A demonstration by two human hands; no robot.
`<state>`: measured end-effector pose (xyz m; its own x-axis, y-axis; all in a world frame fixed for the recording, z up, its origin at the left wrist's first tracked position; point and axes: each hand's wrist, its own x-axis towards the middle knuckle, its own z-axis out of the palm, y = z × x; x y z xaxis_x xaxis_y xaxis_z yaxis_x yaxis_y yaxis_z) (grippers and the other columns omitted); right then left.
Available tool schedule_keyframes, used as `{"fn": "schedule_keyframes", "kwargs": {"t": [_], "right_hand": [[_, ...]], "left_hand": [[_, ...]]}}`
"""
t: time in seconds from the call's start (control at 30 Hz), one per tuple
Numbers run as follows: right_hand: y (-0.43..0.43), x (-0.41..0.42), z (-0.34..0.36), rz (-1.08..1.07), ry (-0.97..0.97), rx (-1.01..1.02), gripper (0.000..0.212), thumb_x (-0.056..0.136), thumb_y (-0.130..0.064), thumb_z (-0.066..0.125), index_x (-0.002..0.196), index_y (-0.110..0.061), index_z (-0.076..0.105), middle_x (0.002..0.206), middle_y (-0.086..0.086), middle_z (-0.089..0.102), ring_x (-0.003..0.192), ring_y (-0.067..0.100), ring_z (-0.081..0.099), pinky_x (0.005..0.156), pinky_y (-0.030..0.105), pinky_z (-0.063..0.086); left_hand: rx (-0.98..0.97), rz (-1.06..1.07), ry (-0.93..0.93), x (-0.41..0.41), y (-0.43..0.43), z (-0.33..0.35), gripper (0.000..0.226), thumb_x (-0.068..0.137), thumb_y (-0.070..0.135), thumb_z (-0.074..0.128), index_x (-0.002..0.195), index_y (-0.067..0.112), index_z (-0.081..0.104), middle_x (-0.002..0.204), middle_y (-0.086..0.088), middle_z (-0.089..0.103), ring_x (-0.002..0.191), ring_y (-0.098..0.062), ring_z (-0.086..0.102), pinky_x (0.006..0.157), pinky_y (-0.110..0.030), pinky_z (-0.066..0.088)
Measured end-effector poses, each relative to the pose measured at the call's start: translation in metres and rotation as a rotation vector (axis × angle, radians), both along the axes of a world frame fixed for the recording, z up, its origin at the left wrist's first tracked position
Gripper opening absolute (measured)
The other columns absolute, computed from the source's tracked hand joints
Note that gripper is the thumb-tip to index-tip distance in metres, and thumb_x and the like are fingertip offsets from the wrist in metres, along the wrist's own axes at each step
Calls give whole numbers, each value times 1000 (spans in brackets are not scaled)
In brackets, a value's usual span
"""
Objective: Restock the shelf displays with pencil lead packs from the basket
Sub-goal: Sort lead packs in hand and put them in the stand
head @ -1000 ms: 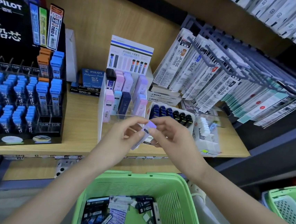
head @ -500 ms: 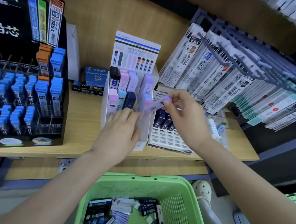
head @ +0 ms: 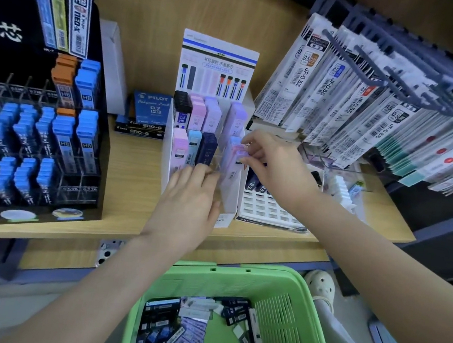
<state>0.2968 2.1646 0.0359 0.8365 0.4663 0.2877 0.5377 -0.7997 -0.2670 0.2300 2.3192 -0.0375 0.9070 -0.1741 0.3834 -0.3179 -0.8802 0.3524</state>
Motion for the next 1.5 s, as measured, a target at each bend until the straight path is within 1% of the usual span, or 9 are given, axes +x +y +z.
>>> {"fn": "schedule_keyframes", "kwargs": {"t": [0.17,0.3,0.47,0.57,0.83,0.97,1.07,1.27,1.5], "right_hand": [[3,-5,-8,-19,-156,-53,10,91,-14,60,95,-5,62,97,9,58,77,32,63,62,43,52],[1,-12,-15,-51,-351,-87,11,88,-15,60,92,-8,66,88,6,63,73,26,63,53,23,42],[-11,-37,-30,-67,-398,-58,26,88,-13,54,114,-9,62,103,6,64,96,19,51,82,25,39],[-30,-70,-46,-61,-354,-21,26,90,-17,45,112,-9,57,102,6,61,95,17,45,85,26,35],[-101,-155,-166,-94,185,-133,22,89,-22,42,99,-16,60,91,-2,61,78,13,60,64,23,54],[-122,-182,-225,-82,622,-174,30,99,-17,42,128,-14,50,124,3,51,109,19,54,98,37,44],[-132,-196,-270,-124,884,-208,39,99,-16,40,138,-20,38,141,-2,37,123,16,44,108,30,33],[-136,-212,-330,-164,1126,-202,52,92,-16,56,140,-13,36,143,7,40,128,23,40,102,27,31],[-145,-220,-369,-78,1145,-229,75,77,-20,73,140,-11,35,143,9,39,131,25,37,105,32,30]], "left_hand": [[-2,4,-13,-1,-1,-2,45,79,15,68,120,1,58,109,-11,55,103,-31,52,98,-33,23],[20,-37,-21,-2,3,-2,49,77,13,69,123,1,56,113,-10,56,106,-25,42,101,-40,36],[102,-58,-69,-13,17,-7,49,77,10,67,124,-1,56,123,-15,57,118,-26,37,105,-37,25],[145,-62,-111,-33,18,-10,34,81,11,54,114,5,60,114,-12,56,109,-27,43,95,-37,28],[298,-278,303,-98,-28,-99,35,65,29,74,97,17,67,94,2,62,88,-17,56,88,-33,40],[329,-359,729,-123,-52,-154,47,97,34,40,141,18,36,141,1,38,129,-16,34,115,-32,21],[268,-366,927,-138,-64,-195,52,98,40,40,145,20,28,149,2,29,135,-16,28,113,-30,21],[191,-432,1333,-166,-75,-260,60,94,41,51,146,19,30,144,1,39,128,-15,40,105,-27,35],[245,-461,1412,-178,-86,-286,62,94,39,54,145,15,32,136,-4,37,121,-21,43,100,-29,39]]}}
